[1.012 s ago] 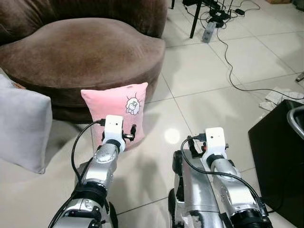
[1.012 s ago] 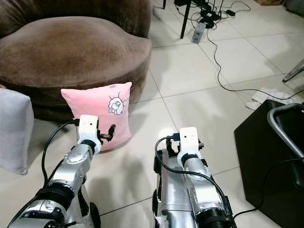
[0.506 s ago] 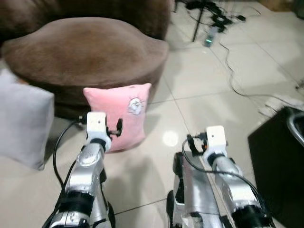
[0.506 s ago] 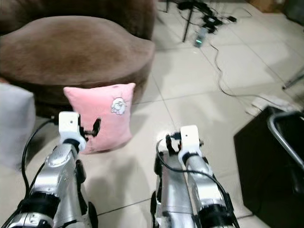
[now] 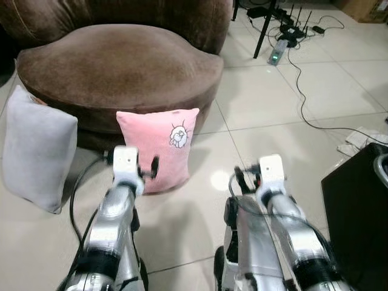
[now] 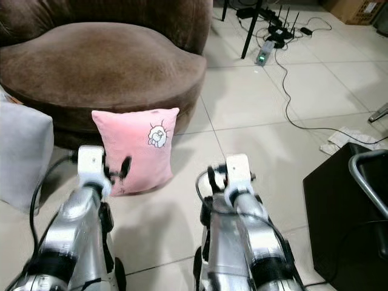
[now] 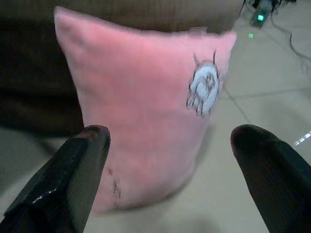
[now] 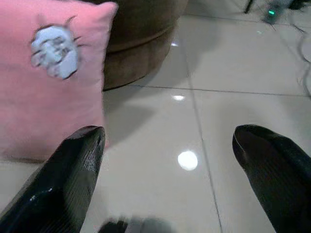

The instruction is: Move the pillow to the sofa from floor

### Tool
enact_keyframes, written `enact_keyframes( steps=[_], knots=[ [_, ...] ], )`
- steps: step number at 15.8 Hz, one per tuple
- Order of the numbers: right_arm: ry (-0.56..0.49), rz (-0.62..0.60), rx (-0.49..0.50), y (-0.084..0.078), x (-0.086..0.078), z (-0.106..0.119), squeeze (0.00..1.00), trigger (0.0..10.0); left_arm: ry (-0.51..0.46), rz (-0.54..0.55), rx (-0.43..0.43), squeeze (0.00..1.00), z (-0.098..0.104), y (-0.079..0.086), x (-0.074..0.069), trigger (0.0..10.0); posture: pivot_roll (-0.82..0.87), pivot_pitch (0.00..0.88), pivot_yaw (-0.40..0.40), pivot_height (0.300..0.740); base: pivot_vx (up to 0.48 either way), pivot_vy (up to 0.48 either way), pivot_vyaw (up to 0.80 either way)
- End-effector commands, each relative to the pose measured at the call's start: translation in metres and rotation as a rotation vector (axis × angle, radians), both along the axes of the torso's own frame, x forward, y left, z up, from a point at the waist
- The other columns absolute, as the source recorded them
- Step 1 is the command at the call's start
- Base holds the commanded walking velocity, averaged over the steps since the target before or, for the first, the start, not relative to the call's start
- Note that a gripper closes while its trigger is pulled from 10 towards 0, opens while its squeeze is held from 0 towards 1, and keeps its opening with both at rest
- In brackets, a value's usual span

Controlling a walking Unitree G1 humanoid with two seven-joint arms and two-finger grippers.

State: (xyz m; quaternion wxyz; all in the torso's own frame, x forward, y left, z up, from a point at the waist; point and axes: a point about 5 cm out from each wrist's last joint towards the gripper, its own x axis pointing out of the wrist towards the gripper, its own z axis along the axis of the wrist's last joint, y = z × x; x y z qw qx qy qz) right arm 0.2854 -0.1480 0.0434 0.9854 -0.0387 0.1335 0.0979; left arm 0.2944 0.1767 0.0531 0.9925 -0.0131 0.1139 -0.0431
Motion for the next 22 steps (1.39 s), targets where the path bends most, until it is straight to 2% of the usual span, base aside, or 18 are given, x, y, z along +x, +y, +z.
enact_keyframes(
  steps=[1,2,4,6,8,12,13,14,15,16,17,19,22],
  knots=[
    [0.053,0.024,-0.013,-0.007,-0.016,-0.01,0.0,10.0,0.043,-0.022,-0.061,0.0,-0.012,0.002,-0.016,10.0,-0.01,0.113,-0.096,0.446,0.0,0.0,0.0],
    [0.085,0.03,-0.032,-0.015,-0.032,-0.018,0.0,10.0,0.075,-0.039,-0.071,0.0,-0.021,0.014,-0.033,10.0,-0.02,0.132,-0.097,0.446,0.0,0.0,0.0],
    [0.141,0.007,-0.048,-0.027,-0.049,-0.029,0.0,10.0,0.124,-0.083,-0.073,0.0,-0.03,0.024,-0.045,10.0,-0.03,0.153,-0.097,0.446,0.0,0.0,0.0],
    [0.128,-0.003,-0.043,-0.024,-0.047,-0.027,0.0,10.0,0.06,-0.09,-0.035,0.0,-0.021,0.021,-0.036,10.0,-0.04,0.163,-0.094,0.446,0.0,0.0,0.0],
    [0.124,0.01,-0.037,-0.02,-0.047,-0.023,0.0,10.0,0.023,-0.071,-0.051,0.0,-0.012,0.02,-0.03,10.0,-0.04,0.167,-0.095,0.446,0.309,0.176,0.0],
    [0.139,0.019,-0.036,-0.018,-0.047,-0.028,0.0,10.0,-0.005,-0.06,-0.02,0.0,-0.004,0.017,-0.02,10.0,-0.04,0.168,-0.093,0.446,0.082,0.088,0.0],
    [0.107,0.055,-0.021,-0.017,-0.048,-0.021,0.0,10.0,-0.002,-0.059,0.016,0.0,0.0,0.015,-0.017,10.0,-0.04,0.168,-0.093,0.446,0.0,0.0,0.0],
    [0.09,0.06,-0.018,-0.017,-0.048,-0.016,0.0,10.0,-0.01,-0.059,0.014,0.0,0.003,0.014,-0.017,10.0,-0.04,0.17,-0.093,0.446,0.0,0.0,0.0],
    [0.027,0.035,0.0,-0.024,-0.046,-0.003,0.0,10.0,-0.046,-0.056,-0.006,0.0,0.014,0.014,-0.015,10.0,-0.04,0.173,-0.094,0.446,0.0,0.0,0.0],
    [-0.085,0.004,-0.008,-0.033,-0.038,0.016,0.0,10.0,-0.13,-0.073,-0.01,0.0,0.033,0.011,-0.009,10.0,-0.04,0.177,-0.093,0.446,0.0,0.0,0.0],
    [-0.118,-0.012,-0.008,-0.034,-0.035,0.021,0.0,10.0,-0.169,-0.089,-0.01,0.0,0.04,0.008,-0.007,10.0,-0.04,0.179,-0.092,0.446,0.0,0.0,0.0],
    [-0.152,-0.008,-0.01,-0.028,-0.031,0.025,0.0,10.0,-0.236,-0.117,-0.005,0.0,0.048,0.002,-0.004,10.0,-0.05,0.181,-0.092,0.446,0.0,0.0,0.0],
    [-0.146,0.009,-0.001,-0.019,-0.034,0.024,0.0,10.0,-0.231,-0.127,0.014,0.0,0.048,0.0,-0.005,10.0,-0.05,0.186,-0.091,0.446,0.0,0.0,0.0]
  ],
)
